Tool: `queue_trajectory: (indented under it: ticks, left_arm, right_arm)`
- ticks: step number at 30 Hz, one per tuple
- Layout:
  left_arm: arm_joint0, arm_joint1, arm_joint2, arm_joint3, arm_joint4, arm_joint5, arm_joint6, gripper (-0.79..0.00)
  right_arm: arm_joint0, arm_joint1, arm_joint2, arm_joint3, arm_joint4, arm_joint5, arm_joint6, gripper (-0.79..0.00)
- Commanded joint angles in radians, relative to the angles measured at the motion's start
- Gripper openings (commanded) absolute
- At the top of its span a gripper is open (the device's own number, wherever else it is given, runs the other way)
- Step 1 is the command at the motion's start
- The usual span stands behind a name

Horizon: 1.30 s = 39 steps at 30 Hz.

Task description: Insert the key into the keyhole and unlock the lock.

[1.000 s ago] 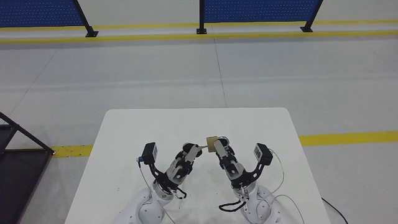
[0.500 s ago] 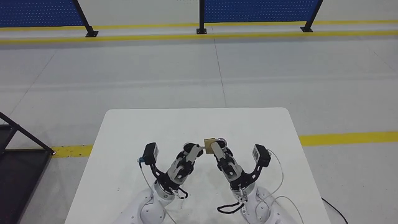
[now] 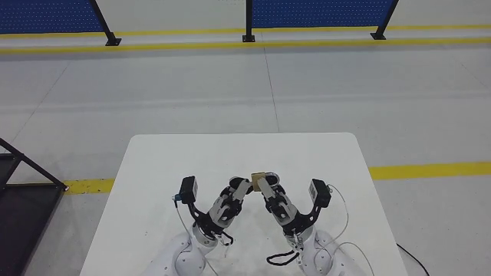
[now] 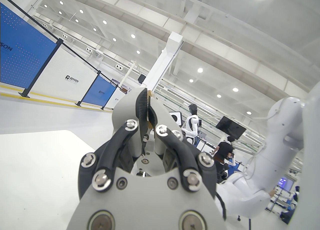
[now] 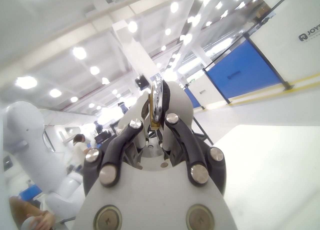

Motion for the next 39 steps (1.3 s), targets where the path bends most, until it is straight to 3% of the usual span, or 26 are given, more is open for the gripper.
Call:
queue_trajectory:
  ticks: [1,3,16,26,29,39]
  left_arm:
    - [-0.001,-0.001,-0.002,0.002,-0.001,0.001,0.000,-0.474]
    - [-0.001,-0.001,-0.005,0.003,-0.005,-0.003,-0.001,-0.422]
    - [0.017,0.005,-0.044,0.016,-0.025,-0.056,-0.015,-0.440]
    - [0.008,0.019,-0.041,0.032,-0.176,-0.120,-0.182,-0.489]
    - [0.005,0.023,-0.043,0.025,-0.210,-0.120,-0.222,-0.542]
    - [0.005,0.025,-0.054,0.013,-0.219,-0.097,-0.270,-0.579]
  right_arm:
    - [0.001,-0.001,0.002,0.001,0.004,-0.001,-0.002,-0.785]
    - [0.001,-0.001,0.003,0.002,0.006,-0.001,-0.004,-0.785]
    - [0.003,-0.002,0.023,0.005,0.030,0.000,-0.001,-0.785]
    - [-0.002,0.008,0.041,-0.002,0.065,-0.005,0.106,-0.785]
    - [-0.003,0.010,0.044,-0.008,0.086,0.000,0.132,-0.785]
    - [-0.007,0.016,0.052,-0.019,0.137,-0.009,0.195,-0.785]
